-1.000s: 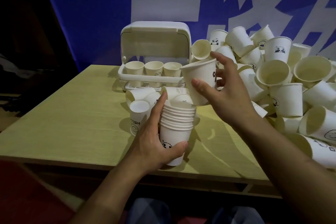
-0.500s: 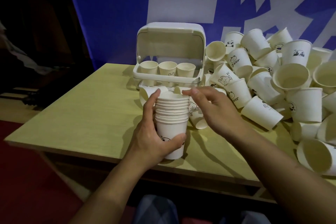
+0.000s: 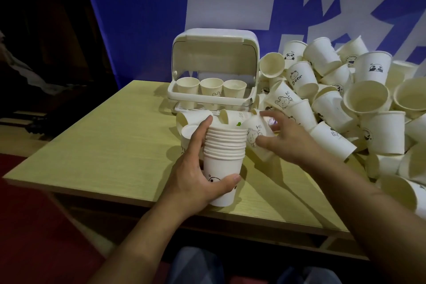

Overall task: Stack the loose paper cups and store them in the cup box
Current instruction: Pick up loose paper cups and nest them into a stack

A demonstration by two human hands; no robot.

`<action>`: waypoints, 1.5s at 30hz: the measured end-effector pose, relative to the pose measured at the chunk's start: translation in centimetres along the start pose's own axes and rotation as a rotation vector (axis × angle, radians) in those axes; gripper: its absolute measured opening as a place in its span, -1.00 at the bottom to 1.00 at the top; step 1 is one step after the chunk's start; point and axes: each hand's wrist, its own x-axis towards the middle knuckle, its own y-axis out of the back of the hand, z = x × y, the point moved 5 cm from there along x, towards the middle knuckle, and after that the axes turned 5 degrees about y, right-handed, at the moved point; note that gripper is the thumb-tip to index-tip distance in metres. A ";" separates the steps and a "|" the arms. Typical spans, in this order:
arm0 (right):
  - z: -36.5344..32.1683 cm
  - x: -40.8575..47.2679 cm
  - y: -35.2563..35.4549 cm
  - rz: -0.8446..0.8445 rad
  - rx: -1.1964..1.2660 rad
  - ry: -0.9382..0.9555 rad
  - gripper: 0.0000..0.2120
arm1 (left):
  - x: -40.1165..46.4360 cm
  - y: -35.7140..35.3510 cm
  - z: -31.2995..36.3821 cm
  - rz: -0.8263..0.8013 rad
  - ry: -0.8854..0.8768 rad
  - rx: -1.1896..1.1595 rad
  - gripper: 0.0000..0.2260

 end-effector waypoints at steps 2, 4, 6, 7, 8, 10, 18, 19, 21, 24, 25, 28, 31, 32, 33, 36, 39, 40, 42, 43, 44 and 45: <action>-0.7 -0.2 1.4 0.103 0.118 0.055 -0.37 | 0.2 -0.4 0.2 -0.025 0.001 0.001 0.01; -1.8 -0.4 2.5 0.168 0.234 0.113 -0.37 | 0.3 -0.8 0.6 -0.054 -0.007 0.011 0.01; -3.2 -0.7 3.1 0.188 0.330 0.187 -0.37 | 0.5 -1.1 1.2 -0.080 -0.015 0.023 0.01; -3.8 -1.0 3.4 0.199 0.358 0.221 -0.39 | 0.6 -1.1 1.4 -0.083 -0.013 0.018 -0.01; -4.5 -1.2 3.6 0.219 0.378 0.249 -0.41 | 0.6 -1.0 1.6 -0.079 -0.010 0.004 -0.03; -5.3 -1.5 4.0 0.258 0.414 0.275 -0.44 | 0.6 -0.5 1.8 -0.069 -0.009 -0.012 -0.07; -8.1 -1.8 1.6 0.183 0.493 0.341 -0.45 | 0.0 0.9 1.7 -0.082 -0.042 0.041 0.00; -8.4 -1.9 0.8 0.154 0.516 0.352 -0.50 | 0.0 1.3 1.9 -0.064 -0.043 0.031 0.02; -9.2 -2.1 -0.7 0.128 0.539 0.375 -0.66 | 0.2 2.7 2.0 0.013 -0.041 -0.025 0.04; -10.1 -2.2 -2.5 0.098 0.489 0.425 -0.77 | 0.3 5.5 1.7 0.156 -0.032 -0.088 0.05; -10.3 -2.1 -2.9 0.089 0.472 0.432 -0.78 | 0.3 6.2 1.4 0.176 -0.028 -0.074 0.05; -10.5 -1.4 -3.6 0.068 0.384 0.448 -0.78 | -0.1 7.8 0.3 0.199 -0.002 0.001 0.01; -10.2 -0.5 -4.9 0.033 0.075 0.451 -0.65 | -0.6 9.3 -1.1 0.238 0.052 0.034 -0.01; -10.0 -0.3 -5.5 0.032 -0.030 0.455 -0.59 | -0.8 9.8 -1.5 0.251 0.074 0.039 -0.01; -9.8 -0.1 -6.1 0.025 -0.116 0.458 -0.55 | -1.0 10.2 -1.8 0.261 0.093 0.047 0.00; -9.4 0.3 -7.7 -0.042 -0.229 0.435 -0.55 | -1.6 10.7 -2.5 0.268 0.136 0.058 -0.01; -9.1 0.3 -8.9 -0.085 -0.221 0.416 -0.64 | -1.9 10.7 -2.8 0.244 0.166 0.051 -0.01; -9.0 0.3 -9.0 -0.078 -0.199 0.402 -0.67 | -2.0 10.7 -2.9 0.234 0.176 0.045 -0.01; -8.7 0.5 -8.7 -0.054 -0.078 0.352 -0.66 | -2.2 10.6 -2.9 0.214 0.189 0.019 -0.01; -8.6 0.6 -8.3 -0.037 0.049 0.307 -0.63 | -2.3 10.5 -3.0 0.204 0.190 0.003 -0.03; -8.6 0.7 -7.6 -0.008 0.200 0.259 -0.58 | -2.3 10.4 -3.0 0.195 0.188 -0.014 -0.05; -8.5 0.8 -6.7 0.043 0.333 0.225 -0.54 | -2.3 10.3 -3.0 0.187 0.186 -0.030 -0.08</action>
